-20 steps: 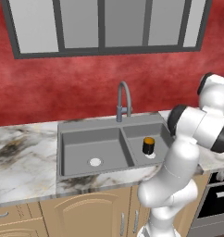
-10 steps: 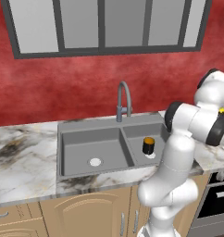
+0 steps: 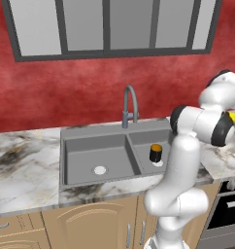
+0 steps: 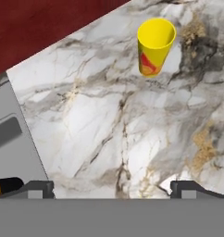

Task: Move any existing items from the left basin to the right basin for drying. Then move the cup from the counter to the left basin of the sink for washing.

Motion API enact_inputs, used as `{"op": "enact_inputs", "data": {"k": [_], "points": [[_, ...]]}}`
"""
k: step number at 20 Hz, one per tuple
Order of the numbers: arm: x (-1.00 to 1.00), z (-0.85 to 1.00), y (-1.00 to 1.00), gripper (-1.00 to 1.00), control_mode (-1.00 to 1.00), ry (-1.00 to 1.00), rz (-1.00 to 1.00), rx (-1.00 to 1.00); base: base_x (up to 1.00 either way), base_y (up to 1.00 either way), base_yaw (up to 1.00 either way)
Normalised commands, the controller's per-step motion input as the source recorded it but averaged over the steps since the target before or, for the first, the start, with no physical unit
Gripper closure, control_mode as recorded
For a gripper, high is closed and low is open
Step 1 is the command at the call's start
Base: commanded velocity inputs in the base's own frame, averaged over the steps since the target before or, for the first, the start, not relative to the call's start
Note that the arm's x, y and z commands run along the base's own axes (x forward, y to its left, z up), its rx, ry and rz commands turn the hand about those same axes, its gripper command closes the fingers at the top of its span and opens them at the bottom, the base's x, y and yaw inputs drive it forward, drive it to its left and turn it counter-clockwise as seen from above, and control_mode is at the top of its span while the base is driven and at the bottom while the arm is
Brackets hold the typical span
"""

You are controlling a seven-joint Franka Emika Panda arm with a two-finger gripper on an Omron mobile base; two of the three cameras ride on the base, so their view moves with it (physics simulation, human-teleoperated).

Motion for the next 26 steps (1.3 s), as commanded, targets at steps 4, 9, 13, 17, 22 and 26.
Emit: {"op": "enact_inputs", "data": {"k": [4, 9, 13, 17, 22, 26], "points": [[0.23, 0.04, -0.15, -1.00, -1.00, 0.00, 0.00, -0.06, 0.00, 0.00, 0.00], [0.16, 0.00, -0.17, -1.00, -1.00, 0.00, 0.00, -0.04, 0.00, 0.00, 0.00], [0.16, -0.01, -0.18, -1.00, -1.00, 0.00, 0.00, 0.00, 0.00, 0.00, 0.00], [0.20, -0.02, -0.13, -1.00, -1.00, 0.00, 0.00, 0.00, 0.00, 0.00, 0.00], [0.22, -0.11, -0.12, -1.00, -1.00, 0.02, 0.00, 0.00, 0.00, 0.00, 0.00], [0.25, -0.19, -0.16, -1.00, -1.00, 0.00, 0.00, 0.00, 0.00, 0.00, 0.00]]}}
